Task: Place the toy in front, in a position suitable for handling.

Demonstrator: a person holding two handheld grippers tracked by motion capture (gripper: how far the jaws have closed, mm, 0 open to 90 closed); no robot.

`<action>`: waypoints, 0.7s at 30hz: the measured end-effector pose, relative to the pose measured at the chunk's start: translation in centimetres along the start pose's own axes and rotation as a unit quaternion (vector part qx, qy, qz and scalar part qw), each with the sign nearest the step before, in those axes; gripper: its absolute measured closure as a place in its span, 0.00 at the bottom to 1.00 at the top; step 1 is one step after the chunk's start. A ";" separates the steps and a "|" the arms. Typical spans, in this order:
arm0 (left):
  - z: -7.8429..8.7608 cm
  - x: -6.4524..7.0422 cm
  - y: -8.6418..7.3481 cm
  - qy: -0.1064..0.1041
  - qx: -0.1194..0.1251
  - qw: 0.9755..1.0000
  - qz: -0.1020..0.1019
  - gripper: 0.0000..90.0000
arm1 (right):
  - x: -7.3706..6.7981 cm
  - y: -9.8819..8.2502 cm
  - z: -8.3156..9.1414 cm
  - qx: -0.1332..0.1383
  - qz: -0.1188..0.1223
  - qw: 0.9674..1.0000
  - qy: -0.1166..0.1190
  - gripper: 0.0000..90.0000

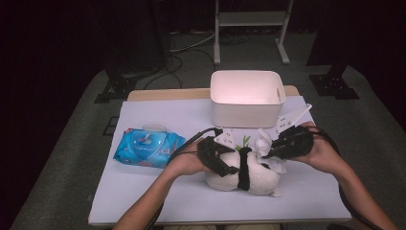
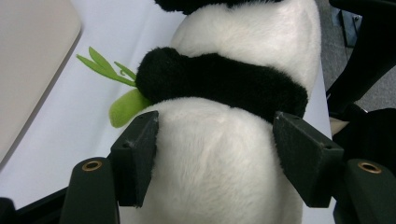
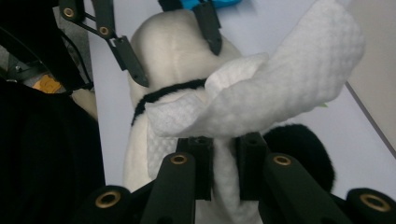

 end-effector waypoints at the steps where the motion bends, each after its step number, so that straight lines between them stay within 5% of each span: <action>1: 0.0 0.0 0.0 0.001 0.001 1.000 0.001 0.37 | -0.3 0.2 -0.2 0.002 0.003 1.000 0.005 0.88; 5: 0.0 -0.1 -0.1 0.000 0.002 1.000 0.001 0.36 | -1.3 0.8 -1.0 0.000 0.018 1.000 0.012 0.88; 21: 0.9 0.2 0.3 -0.011 0.021 1.000 -0.016 0.27 | -0.1 -2.5 0.2 0.015 -0.031 0.999 0.011 0.88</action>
Point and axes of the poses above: each handheld gripper's, and its own axes: z roughly backward along the jaws, y roughly out of its top, x roughly to its right, the point moved 4 cm from there along -z, roughly forward along the jaws, and after that the axes turned 13 degrees about -y, right-handed, at the moved point
